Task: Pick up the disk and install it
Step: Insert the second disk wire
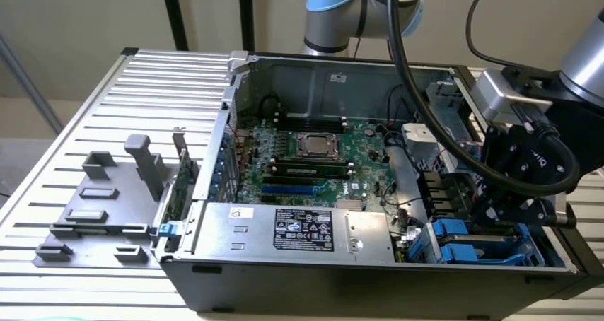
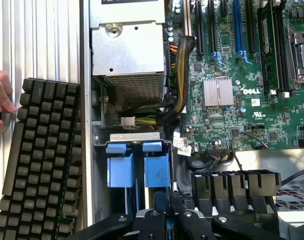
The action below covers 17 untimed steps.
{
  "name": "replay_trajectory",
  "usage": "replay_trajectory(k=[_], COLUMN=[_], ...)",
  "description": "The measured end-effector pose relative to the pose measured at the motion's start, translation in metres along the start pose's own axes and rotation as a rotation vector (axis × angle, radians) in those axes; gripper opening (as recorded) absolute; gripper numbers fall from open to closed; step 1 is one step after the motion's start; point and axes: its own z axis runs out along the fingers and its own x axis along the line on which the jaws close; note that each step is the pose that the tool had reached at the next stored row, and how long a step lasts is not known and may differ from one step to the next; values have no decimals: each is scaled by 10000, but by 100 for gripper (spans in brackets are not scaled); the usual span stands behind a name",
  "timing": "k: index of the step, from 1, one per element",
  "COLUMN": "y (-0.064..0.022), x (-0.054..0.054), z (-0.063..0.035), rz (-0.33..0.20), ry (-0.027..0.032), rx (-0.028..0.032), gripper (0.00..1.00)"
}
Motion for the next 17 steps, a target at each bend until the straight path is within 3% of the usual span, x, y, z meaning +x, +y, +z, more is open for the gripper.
replay_trajectory(k=[17], y=[-9], x=[16], z=[11], rz=[-4], ry=[-62], rx=[-1], gripper=[16])
